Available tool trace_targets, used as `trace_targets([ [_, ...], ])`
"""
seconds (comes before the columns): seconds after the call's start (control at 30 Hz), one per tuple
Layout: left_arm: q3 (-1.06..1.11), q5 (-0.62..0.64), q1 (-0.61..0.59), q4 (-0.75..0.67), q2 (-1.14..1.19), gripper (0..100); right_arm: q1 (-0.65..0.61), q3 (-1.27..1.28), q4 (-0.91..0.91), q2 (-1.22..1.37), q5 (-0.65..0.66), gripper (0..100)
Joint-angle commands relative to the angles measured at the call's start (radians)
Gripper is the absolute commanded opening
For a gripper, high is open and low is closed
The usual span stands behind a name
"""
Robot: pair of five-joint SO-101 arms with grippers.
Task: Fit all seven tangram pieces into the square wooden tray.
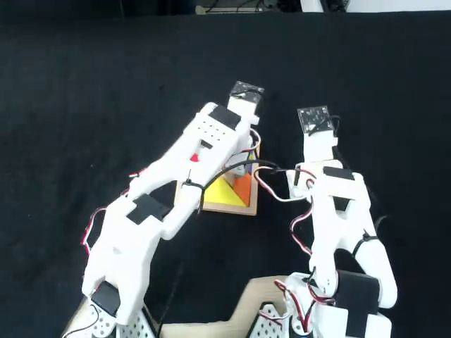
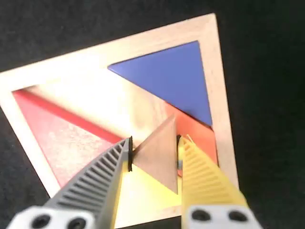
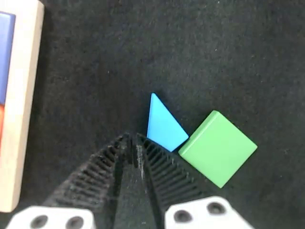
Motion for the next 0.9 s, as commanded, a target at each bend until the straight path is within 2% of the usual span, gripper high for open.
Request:
trace_targets([
  [0.0, -0.067, 0.038, 0.007, 0.003, -0.011, 8, 0.011, -0.021, -0.020, 0.004, -0.003, 1.1],
  [0.27, -0.065, 0.133, 0.005, 0.006, -0.011, 9, 0.011, -0.019, -0.023, 0.004, -0.003, 1.1],
  [0.37, -0.065, 0.158, 0.007, 0.009, -0.011, 15, 0.011, -0.018, -0.023, 0.004, -0.003, 1.1],
  [0.47, -0.059, 0.157, 0.007, 0.014, -0.011, 20, 0.011, -0.018, -0.025, 0.004, -0.003, 1.1],
  [0.73, -0.048, 0.155, 0.001, 0.017, -0.011, 20, 0.011, -0.018, -0.025, 0.004, -0.003, 1.1],
  [0.87, -0.050, 0.115, -0.002, 0.017, -0.014, 20, 0.011, -0.018, -0.025, 0.004, -0.003, 1.1],
])
